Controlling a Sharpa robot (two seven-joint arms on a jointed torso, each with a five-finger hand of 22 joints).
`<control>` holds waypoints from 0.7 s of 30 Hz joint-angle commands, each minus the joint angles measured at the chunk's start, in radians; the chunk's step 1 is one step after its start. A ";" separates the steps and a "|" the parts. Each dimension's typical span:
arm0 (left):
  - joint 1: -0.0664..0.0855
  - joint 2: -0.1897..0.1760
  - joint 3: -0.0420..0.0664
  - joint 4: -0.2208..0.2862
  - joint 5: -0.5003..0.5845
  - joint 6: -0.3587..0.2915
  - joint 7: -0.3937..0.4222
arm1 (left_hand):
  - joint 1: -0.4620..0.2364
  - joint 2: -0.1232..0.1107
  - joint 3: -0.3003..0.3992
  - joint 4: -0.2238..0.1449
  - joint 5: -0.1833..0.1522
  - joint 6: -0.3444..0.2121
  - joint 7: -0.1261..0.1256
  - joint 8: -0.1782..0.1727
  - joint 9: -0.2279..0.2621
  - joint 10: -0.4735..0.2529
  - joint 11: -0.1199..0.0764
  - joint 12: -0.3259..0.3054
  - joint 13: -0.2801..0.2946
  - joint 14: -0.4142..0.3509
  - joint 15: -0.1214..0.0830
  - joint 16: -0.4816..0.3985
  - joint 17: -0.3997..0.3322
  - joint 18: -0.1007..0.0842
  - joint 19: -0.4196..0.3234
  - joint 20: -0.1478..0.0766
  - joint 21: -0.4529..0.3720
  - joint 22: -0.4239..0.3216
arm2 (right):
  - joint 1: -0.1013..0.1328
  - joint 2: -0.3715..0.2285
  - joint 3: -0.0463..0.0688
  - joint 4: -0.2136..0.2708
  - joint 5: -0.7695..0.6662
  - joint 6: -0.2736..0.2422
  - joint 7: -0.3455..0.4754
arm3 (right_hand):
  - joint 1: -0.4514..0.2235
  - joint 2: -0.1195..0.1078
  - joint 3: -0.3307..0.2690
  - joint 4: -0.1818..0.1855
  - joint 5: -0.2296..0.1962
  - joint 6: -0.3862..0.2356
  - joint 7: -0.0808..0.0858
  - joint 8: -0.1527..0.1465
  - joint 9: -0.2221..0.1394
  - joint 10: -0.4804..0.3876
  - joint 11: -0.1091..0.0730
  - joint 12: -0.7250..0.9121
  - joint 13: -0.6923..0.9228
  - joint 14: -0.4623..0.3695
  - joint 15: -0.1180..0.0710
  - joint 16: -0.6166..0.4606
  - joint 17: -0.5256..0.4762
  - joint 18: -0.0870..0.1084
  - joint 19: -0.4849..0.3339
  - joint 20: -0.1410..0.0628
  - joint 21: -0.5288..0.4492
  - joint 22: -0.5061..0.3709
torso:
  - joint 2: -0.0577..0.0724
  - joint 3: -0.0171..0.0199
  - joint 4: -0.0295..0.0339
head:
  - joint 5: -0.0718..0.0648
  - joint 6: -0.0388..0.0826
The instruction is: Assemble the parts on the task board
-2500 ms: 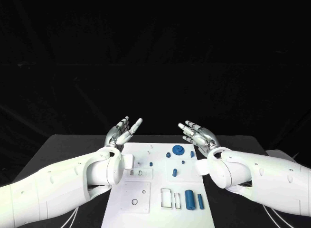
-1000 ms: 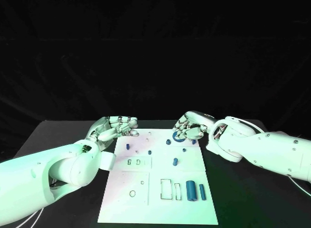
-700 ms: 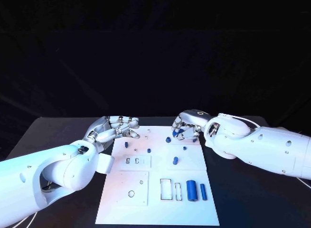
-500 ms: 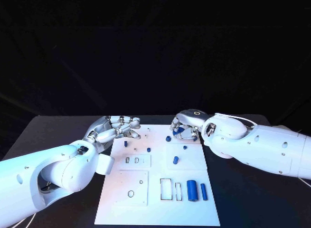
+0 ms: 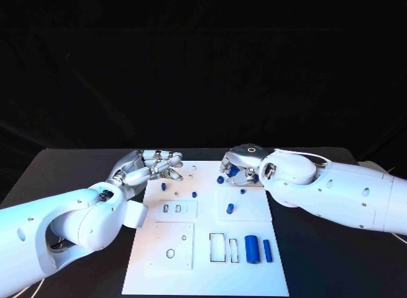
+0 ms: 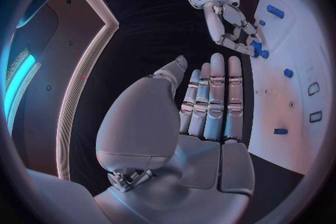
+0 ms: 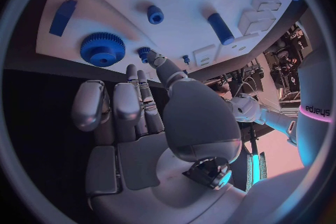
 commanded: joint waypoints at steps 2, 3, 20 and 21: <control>0.003 -0.001 0.001 0.004 -0.006 0.013 0.005 | -0.010 -0.002 -0.007 -0.001 -0.003 0.007 0.001 -0.006 0.001 0.005 0.002 -0.006 0.001 -0.010 0.001 0.008 0.004 0.010 -0.002 -0.005 0.009 0.003 | 0.001 0.007 0.001 -0.004 -0.034 0.031 -0.015 | -0.004 -0.003 0.008 0.001 -0.006 -0.003 -0.001 -0.003 0.002 -0.009 0.000 0.006 0.001 0.034 0.009 0.012 0.010 -0.013 0.010 0.000 0.010 0.011 | 0.007 0.0002 0.0028 | -0.002 0.001; 0.004 -0.002 0.001 0.004 -0.006 0.013 0.005 | -0.010 -0.002 -0.007 -0.001 -0.003 0.007 0.001 -0.006 0.001 0.005 0.002 -0.006 0.001 -0.010 0.001 0.008 0.004 0.010 -0.002 -0.005 0.009 0.003 | 0.001 0.009 0.001 -0.005 -0.034 0.031 -0.015 | -0.003 -0.003 0.008 0.001 -0.006 -0.003 -0.001 -0.003 0.002 -0.010 0.000 0.007 0.001 0.034 0.009 0.015 0.014 -0.013 0.012 0.000 0.012 0.014 | 0.007 0.0000 0.0033 | -0.002 0.001; 0.010 -0.006 0.001 0.007 -0.004 0.012 0.001 | -0.010 0.001 -0.006 -0.002 -0.003 0.007 0.002 -0.008 0.001 0.003 0.002 -0.008 0.002 -0.018 0.002 0.017 0.010 0.009 -0.006 -0.006 0.019 0.009 | 0.001 0.043 0.001 -0.026 -0.037 0.037 -0.014 | -0.010 0.007 0.022 0.014 -0.007 0.005 0.001 -0.002 0.006 -0.007 0.000 0.019 0.002 0.035 0.011 0.054 0.053 -0.020 0.029 0.002 0.041 0.059 | 0.023 -0.0047 0.0102 | -0.004 0.005; 0.011 -0.006 0.001 0.007 -0.004 0.012 0.000 | -0.009 0.001 -0.006 -0.003 -0.003 0.006 0.002 -0.009 0.001 0.003 0.003 -0.009 0.002 -0.019 0.002 0.018 0.011 0.009 -0.007 -0.006 0.020 0.010 | 0.001 0.045 0.001 -0.027 -0.036 0.039 -0.013 | -0.011 0.010 0.024 0.016 -0.007 0.007 0.001 -0.001 0.006 -0.005 0.000 0.020 0.002 0.034 0.010 0.056 0.053 -0.020 0.029 0.003 0.041 0.060 | 0.024 -0.0050 0.0105 | -0.004 0.004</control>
